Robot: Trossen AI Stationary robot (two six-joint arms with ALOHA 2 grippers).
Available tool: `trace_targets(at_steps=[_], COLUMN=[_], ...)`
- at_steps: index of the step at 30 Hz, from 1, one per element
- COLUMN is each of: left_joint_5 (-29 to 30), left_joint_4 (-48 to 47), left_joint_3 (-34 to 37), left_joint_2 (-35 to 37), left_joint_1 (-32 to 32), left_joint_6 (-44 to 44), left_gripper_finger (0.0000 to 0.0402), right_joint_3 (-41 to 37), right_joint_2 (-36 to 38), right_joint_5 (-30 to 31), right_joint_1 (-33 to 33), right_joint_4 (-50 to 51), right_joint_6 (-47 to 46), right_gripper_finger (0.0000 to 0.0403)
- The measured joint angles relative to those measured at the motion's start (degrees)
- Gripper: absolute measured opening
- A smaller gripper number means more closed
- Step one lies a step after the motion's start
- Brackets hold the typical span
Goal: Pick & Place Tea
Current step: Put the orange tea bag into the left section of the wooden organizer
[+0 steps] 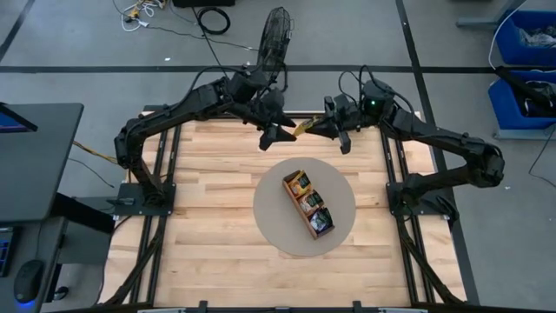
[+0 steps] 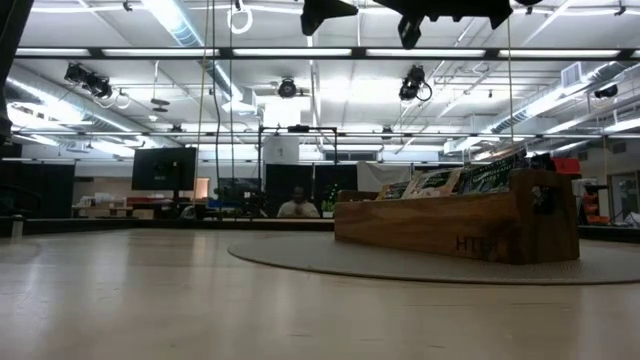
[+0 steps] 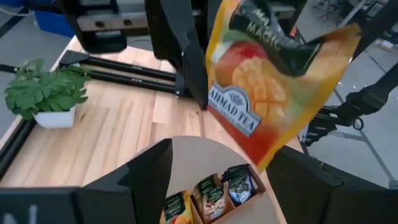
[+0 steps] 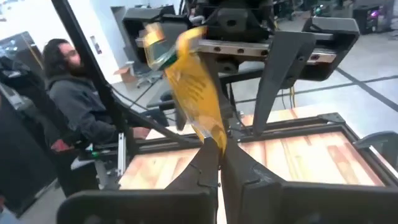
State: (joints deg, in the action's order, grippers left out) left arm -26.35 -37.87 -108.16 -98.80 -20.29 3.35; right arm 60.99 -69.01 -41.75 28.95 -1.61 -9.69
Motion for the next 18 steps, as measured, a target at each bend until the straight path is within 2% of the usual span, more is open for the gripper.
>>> trace_targets(at_steps=[3,6,18], left_joint_5=[0.00,-0.02,-0.04], left_joint_4=[0.87,1.44,1.44], left_joint_3=[0.00,0.00,0.00], left_joint_2=[0.00,0.00,0.00], left_joint_1=[-0.02,0.00,-0.09], left_joint_6=[0.05,0.19,0.03], left_gripper_finger=[0.0243,0.0217,0.0059], right_joint_3=[0.00,0.07,0.04], right_joint_2=[0.00,0.02,-0.02], right_joint_5=[1.03,3.04,3.47], right_joint_1=[-0.76,-1.03,-1.03], right_joint_4=[0.33,3.11,2.55], right_joint_6=[-0.31,-0.91,-1.68], right_gripper_finger=[0.0000,0.0000,0.0000])
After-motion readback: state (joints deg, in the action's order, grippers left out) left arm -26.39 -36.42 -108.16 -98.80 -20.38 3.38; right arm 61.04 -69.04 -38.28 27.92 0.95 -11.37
